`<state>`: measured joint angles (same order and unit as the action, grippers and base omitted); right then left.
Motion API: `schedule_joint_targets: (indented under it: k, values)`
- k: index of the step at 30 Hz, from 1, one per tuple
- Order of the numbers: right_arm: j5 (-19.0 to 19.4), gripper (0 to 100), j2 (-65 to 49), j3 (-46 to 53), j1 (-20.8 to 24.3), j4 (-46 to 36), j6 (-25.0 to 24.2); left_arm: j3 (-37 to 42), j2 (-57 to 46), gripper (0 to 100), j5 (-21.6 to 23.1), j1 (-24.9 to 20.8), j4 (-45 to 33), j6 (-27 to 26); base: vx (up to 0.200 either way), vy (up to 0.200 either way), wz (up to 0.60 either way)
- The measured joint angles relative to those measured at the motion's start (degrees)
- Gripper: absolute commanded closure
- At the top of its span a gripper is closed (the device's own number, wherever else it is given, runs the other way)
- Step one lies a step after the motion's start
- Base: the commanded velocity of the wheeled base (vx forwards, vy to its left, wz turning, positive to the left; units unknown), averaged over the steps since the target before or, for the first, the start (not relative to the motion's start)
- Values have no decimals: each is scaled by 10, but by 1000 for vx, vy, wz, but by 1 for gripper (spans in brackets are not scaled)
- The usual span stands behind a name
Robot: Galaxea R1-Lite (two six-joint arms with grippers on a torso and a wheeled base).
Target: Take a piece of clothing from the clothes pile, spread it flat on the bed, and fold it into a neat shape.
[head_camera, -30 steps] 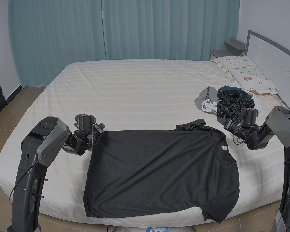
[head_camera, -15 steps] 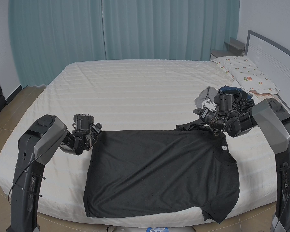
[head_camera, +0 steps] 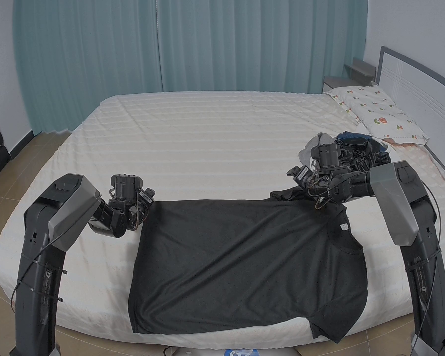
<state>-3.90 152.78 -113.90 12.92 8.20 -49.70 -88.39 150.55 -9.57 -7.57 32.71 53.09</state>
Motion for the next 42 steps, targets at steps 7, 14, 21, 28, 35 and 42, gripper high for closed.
schedule_joint_targets:
  k: [7, 14, 21, 28, 35, 42]
  values:
    - [-1, 0, 23, -6, -1, 7, -1, 1, 0, 0, 0, 0, 0, 0, 0, 0, 0]
    - [-15, 100, 37, -7, -2, 62, 1, 1, 0, 0, 0, 0, 0, -1, 0, 0, 0]
    - [-26, 100, 41, -7, -10, 106, 5, 1, 0, 0, 0, -1, 1, -1, 0, 0, 0]
    - [-25, 100, 42, -7, -15, 232, 22, 1, 0, 0, 0, -1, 1, -2, 0, 0, 0]
    - [-29, 0, 51, -7, -19, 297, 70, 1, 0, 0, -3, -1, 2, -2, 0, 0, 0]
    - [-18, 0, 73, -7, -16, 345, 118, 1, 0, 0, -5, -1, 2, -2, 0, 0, 0]
